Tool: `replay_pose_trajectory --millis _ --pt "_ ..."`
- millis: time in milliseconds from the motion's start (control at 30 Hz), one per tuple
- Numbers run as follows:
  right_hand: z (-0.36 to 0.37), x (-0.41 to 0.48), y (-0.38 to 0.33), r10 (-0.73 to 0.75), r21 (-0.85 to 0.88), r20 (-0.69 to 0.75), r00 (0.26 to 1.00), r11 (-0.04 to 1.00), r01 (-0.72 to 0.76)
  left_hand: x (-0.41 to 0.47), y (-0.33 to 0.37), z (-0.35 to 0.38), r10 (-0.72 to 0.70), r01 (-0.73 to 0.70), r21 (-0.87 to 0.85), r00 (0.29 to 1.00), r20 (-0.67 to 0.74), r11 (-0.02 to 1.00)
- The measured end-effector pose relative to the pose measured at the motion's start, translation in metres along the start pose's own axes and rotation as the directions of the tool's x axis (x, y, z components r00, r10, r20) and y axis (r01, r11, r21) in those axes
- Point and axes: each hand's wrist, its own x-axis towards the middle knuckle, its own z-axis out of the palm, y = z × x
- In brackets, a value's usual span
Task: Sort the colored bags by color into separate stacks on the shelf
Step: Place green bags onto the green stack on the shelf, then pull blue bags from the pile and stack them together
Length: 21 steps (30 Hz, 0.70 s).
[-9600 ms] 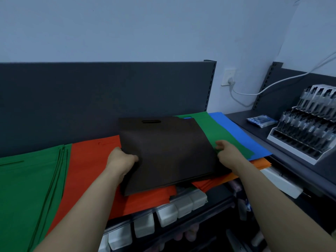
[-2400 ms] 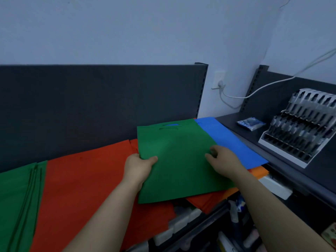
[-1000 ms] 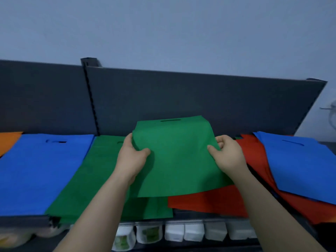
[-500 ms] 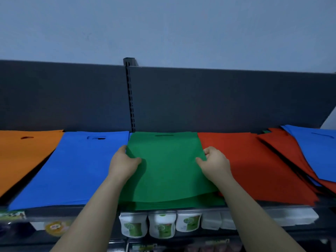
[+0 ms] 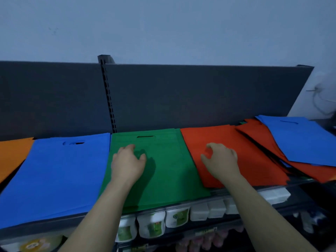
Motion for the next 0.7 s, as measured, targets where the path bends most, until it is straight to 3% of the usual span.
replay_pose_trajectory --millis 267,500,700 --pt "-0.043 0.042 0.102 0.095 -0.099 -0.058 0.994 0.99 -0.1 0.004 0.096 0.066 0.214 -0.215 0.043 0.976 0.03 0.976" --pt "-0.077 0.082 0.212 0.214 -0.156 -0.088 0.973 0.962 -0.225 0.005 0.205 0.153 0.381 -0.378 -0.048 0.918 0.105 0.924" --pt "-0.098 0.108 0.312 0.341 -0.195 -0.027 0.94 0.92 -0.34 0.0 0.283 0.225 0.417 -0.385 -0.176 0.881 0.225 0.906"
